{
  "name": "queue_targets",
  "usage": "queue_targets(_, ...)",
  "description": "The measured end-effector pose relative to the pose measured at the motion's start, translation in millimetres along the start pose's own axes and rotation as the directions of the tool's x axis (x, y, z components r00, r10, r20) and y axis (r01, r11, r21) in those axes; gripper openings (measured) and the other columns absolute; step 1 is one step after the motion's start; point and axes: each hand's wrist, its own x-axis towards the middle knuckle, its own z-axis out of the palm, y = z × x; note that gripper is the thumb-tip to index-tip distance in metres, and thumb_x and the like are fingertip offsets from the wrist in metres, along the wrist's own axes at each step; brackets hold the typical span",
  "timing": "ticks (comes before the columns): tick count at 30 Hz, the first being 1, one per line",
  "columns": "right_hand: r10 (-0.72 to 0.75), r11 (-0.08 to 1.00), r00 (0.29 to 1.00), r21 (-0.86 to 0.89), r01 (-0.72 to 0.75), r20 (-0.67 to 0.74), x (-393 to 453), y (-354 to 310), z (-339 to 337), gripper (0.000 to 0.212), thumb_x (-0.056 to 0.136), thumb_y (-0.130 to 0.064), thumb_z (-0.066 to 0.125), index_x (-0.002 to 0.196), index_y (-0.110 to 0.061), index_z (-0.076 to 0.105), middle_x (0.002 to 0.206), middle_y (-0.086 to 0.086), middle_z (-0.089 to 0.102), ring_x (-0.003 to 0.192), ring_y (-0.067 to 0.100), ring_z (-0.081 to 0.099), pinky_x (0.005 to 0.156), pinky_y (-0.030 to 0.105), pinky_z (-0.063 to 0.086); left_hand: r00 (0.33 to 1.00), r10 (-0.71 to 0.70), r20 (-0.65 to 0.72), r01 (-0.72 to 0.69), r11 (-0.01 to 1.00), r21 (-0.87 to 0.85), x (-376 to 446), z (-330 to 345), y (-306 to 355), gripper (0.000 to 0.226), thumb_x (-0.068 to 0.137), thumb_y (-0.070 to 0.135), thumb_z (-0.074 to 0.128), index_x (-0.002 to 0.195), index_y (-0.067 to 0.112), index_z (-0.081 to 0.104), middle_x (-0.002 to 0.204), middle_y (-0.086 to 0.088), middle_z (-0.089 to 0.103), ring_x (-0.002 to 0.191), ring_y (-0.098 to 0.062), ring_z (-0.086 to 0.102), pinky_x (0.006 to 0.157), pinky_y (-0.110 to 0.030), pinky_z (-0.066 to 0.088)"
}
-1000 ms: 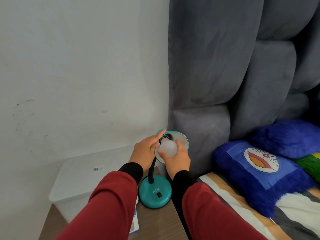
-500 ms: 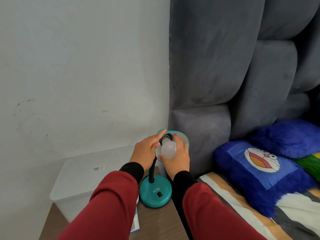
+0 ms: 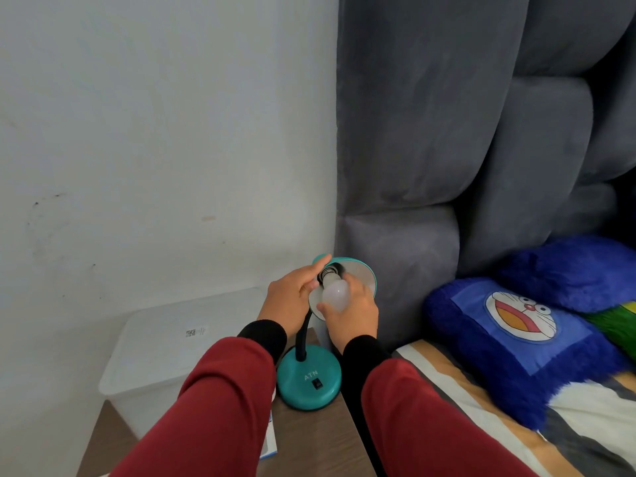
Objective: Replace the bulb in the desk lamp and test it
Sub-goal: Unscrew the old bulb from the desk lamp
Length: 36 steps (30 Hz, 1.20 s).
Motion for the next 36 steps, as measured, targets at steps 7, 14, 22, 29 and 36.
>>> queue_targets(7,-0.059,0.997,0.998,-0.046,0.059,0.012,-3.2,2.2,-7.4,0.063,0.081,-0.008,0.066,0.138,-0.021,0.042,0.142,0.001,0.038,0.126,0.024,0.047,0.104,0.025,0.036,1.000,0.009,0.008,-0.009,1.000,0.019,-1.7,-1.1,3.3,0.048,0.100,0.006,0.040,0.137,0.037,0.045,0.135,0.002,0.055,0.118,-0.003,0.048,0.091,0.000,0.025)
queue_targets(14,0.000,0.994,0.995,-0.112,0.012,0.104,-5.1,-7.6,-20.8,0.061,0.081,-0.013,0.065,0.136,-0.022,0.041,0.139,0.011,0.041,0.124,0.028,0.046,0.101,0.028,0.039,0.994,-0.023,0.107,0.007,0.988,0.156,-1.2,-11.4,9.9,0.049,0.101,0.012,0.040,0.141,0.039,0.037,0.140,-0.001,0.051,0.128,-0.018,0.048,0.100,-0.012,0.027)
queue_targets(22,0.045,0.985,0.986,-0.174,-0.017,0.158,-16.2,-20.1,-32.9,0.054,0.079,-0.018,0.065,0.130,-0.021,0.045,0.129,0.013,0.047,0.117,0.030,0.049,0.096,0.031,0.042,0.972,-0.198,0.130,0.108,0.858,0.502,-12.1,-31.8,9.7,0.047,0.096,0.023,0.050,0.142,0.022,0.039,0.138,-0.010,0.052,0.128,-0.023,0.049,0.108,-0.030,0.037)
queue_targets(29,0.052,0.977,0.984,-0.212,-0.015,0.169,-27.6,-32.6,-46.7,0.054,0.080,-0.019,0.065,0.130,-0.019,0.044,0.129,0.015,0.047,0.119,0.031,0.048,0.099,0.035,0.043,0.884,-0.449,0.128,0.191,0.598,0.778,-33.8,-49.2,0.7,0.040,0.093,0.029,0.052,0.130,0.014,0.053,0.134,-0.006,0.053,0.120,-0.024,0.055,0.100,-0.031,0.048)
queue_targets(36,0.041,0.980,0.986,-0.198,-0.009,0.159,-52.3,-40.4,-54.5,0.056,0.081,-0.021,0.064,0.133,-0.020,0.042,0.130,0.016,0.047,0.120,0.031,0.048,0.099,0.034,0.042,0.853,-0.515,0.084,0.215,0.493,0.843,-65.3,-60.7,-11.7,0.040,0.092,0.029,0.053,0.129,0.014,0.055,0.132,-0.005,0.056,0.119,-0.023,0.056,0.096,-0.030,0.047)
